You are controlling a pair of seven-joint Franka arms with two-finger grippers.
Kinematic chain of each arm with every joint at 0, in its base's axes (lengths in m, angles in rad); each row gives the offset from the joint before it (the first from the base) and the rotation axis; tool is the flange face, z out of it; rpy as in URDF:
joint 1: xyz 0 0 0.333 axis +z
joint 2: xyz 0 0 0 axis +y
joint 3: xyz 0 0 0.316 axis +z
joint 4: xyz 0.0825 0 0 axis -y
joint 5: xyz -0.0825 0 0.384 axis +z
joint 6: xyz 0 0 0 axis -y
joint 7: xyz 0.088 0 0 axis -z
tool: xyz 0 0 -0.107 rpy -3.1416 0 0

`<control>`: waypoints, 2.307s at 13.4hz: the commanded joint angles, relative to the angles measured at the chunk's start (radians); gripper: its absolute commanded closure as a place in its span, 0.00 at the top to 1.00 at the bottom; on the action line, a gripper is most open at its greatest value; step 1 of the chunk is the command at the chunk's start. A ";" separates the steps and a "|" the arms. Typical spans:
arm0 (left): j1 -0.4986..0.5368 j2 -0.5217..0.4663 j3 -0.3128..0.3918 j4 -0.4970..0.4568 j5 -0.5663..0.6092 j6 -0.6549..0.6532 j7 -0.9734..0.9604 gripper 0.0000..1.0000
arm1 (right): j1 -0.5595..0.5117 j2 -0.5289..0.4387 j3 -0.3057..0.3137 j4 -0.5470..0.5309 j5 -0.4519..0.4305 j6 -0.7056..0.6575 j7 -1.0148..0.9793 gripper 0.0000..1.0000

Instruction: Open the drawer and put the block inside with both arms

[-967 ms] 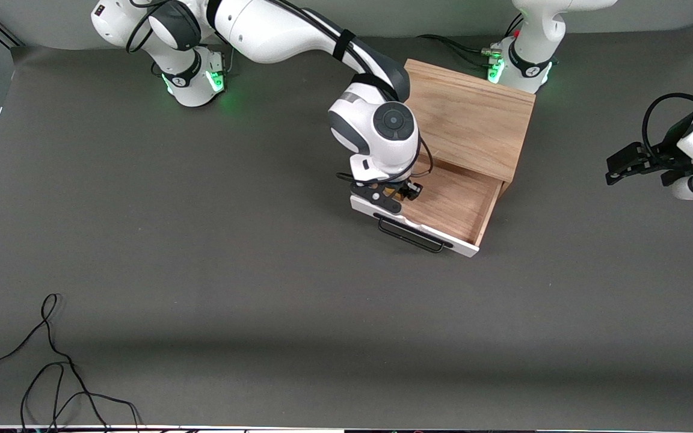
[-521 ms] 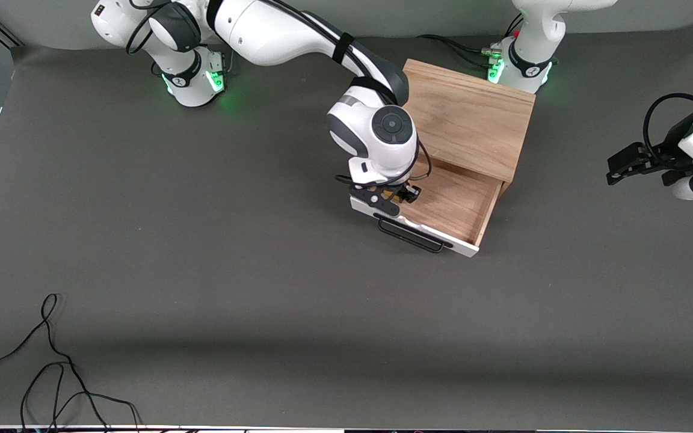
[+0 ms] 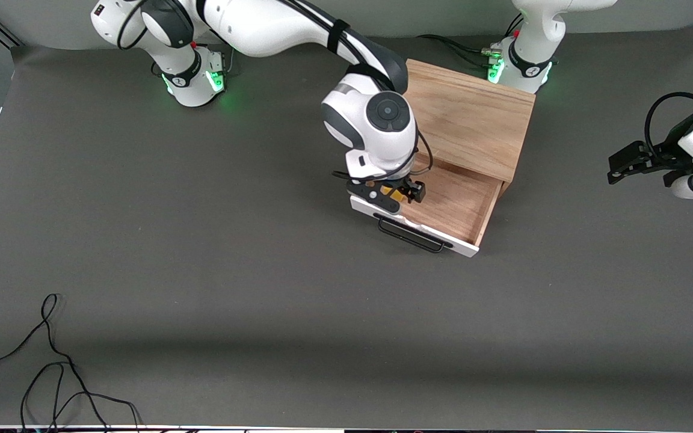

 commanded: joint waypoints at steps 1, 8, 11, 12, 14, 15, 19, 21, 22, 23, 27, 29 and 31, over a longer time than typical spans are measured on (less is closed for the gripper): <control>0.001 -0.007 0.001 -0.006 0.010 -0.002 0.030 1.00 | -0.042 -0.107 0.000 -0.009 0.000 -0.117 -0.001 0.96; 0.001 -0.006 0.000 0.002 0.030 0.004 0.042 1.00 | -0.298 -0.438 -0.009 -0.026 -0.015 -0.543 -0.549 0.96; -0.002 -0.004 -0.002 0.008 0.030 0.006 0.042 1.00 | -0.420 -0.515 -0.063 -0.029 -0.017 -0.657 -0.824 0.96; -0.002 -0.004 -0.002 0.010 0.030 0.006 0.044 1.00 | -0.435 -0.530 -0.113 -0.041 -0.017 -0.679 -0.924 0.96; -0.006 -0.004 -0.005 0.010 0.032 0.007 0.042 1.00 | -0.435 -0.561 -0.242 -0.090 -0.017 -0.683 -1.123 0.97; -0.007 -0.004 -0.005 0.011 0.032 0.007 0.042 1.00 | -0.435 -0.561 -0.288 -0.095 -0.017 -0.683 -1.214 0.97; -0.015 -0.004 -0.008 0.016 0.053 0.007 0.041 1.00 | -0.435 -0.537 -0.398 -0.121 -0.076 -0.604 -1.475 0.98; -0.016 -0.004 -0.008 0.017 0.053 0.007 0.041 1.00 | -0.438 -0.537 -0.404 -0.139 -0.072 -0.574 -1.507 0.98; -0.015 -0.004 -0.008 0.017 0.053 0.007 0.039 1.00 | -0.435 -0.537 -0.404 -0.142 -0.072 -0.574 -1.503 0.98; -0.015 -0.004 -0.010 0.017 0.053 0.007 0.039 1.00 | -0.435 -0.537 -0.402 -0.147 -0.072 -0.574 -1.498 0.98; -0.015 -0.001 -0.010 0.019 0.053 0.007 0.039 1.00 | -0.425 -0.537 -0.398 -0.147 -0.072 -0.574 -1.475 0.98; -0.016 0.000 -0.010 0.024 0.053 0.006 0.036 1.00 | -0.432 -0.541 -0.393 -0.148 -0.072 -0.574 -1.478 0.98; -0.016 0.000 -0.010 0.024 0.053 0.006 0.036 1.00 | -0.434 -0.541 -0.394 -0.150 -0.072 -0.574 -1.478 0.98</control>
